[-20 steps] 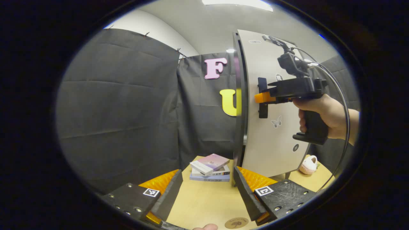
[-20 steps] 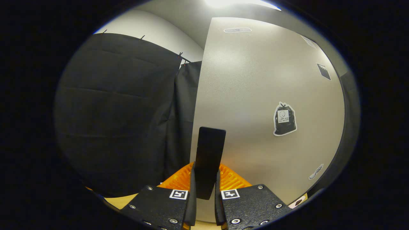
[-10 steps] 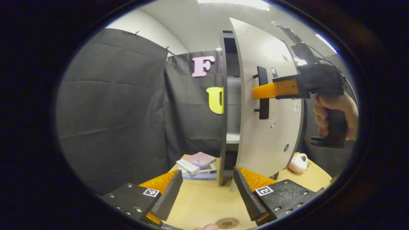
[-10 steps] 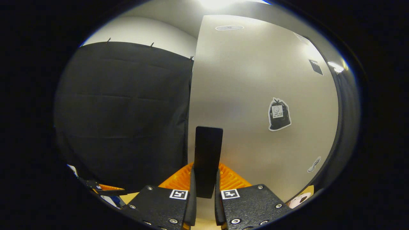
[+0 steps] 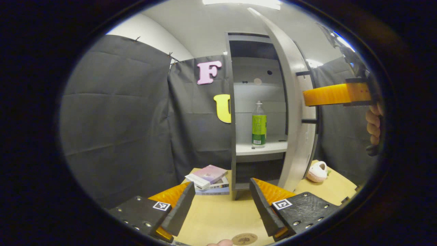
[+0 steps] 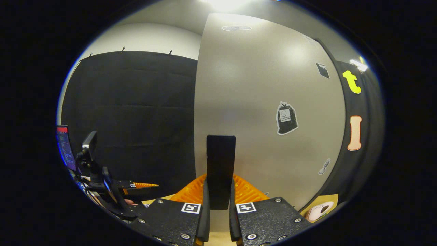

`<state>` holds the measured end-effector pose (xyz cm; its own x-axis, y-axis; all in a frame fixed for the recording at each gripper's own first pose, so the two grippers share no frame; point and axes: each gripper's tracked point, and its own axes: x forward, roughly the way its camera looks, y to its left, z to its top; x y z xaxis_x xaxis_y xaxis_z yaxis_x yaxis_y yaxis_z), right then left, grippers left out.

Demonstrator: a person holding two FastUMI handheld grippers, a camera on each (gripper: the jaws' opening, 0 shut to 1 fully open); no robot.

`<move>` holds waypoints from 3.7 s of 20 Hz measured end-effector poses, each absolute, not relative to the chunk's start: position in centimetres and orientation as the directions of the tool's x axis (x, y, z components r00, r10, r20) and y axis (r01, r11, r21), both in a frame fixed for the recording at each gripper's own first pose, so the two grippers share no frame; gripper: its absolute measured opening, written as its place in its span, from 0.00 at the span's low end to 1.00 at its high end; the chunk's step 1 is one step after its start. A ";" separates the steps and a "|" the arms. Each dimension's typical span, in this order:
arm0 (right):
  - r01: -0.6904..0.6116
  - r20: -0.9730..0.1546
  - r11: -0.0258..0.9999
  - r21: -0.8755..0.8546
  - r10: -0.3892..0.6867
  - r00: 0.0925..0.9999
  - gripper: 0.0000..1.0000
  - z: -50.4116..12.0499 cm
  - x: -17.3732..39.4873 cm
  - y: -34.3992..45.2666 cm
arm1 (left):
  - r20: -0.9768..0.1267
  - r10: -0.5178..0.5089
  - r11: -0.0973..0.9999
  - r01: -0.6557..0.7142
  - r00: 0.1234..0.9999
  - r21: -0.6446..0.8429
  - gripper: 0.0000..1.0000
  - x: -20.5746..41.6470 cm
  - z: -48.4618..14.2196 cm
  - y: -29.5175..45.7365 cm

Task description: Open the cabinet door with the right hand, grasp the bottle in the cabinet with the left hand and place it on the coaster, then close the cabinet door with the right hand.

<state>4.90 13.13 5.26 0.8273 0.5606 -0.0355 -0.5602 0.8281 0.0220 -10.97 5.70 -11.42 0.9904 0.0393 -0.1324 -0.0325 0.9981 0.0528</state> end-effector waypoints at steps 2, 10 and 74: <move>-0.556 -0.040 0.831 0.027 0.556 0.830 0.23 5.0 5.0 12.3 | -0.137 0.034 0.999 -0.029 0.990 0.042 0.92 -10.6 -11.5 5.4; -0.518 -0.056 0.854 0.039 0.520 0.852 0.24 4.7 2.7 8.8 | -0.149 -0.032 0.999 0.037 0.988 0.031 0.92 -6.2 -11.7 0.6; 0.077 -0.297 0.994 0.083 -0.049 0.954 0.84 -11.7 -6.7 -14.9 | 0.015 0.035 0.993 -0.036 0.999 0.112 0.77 21.2 -3.0 -9.5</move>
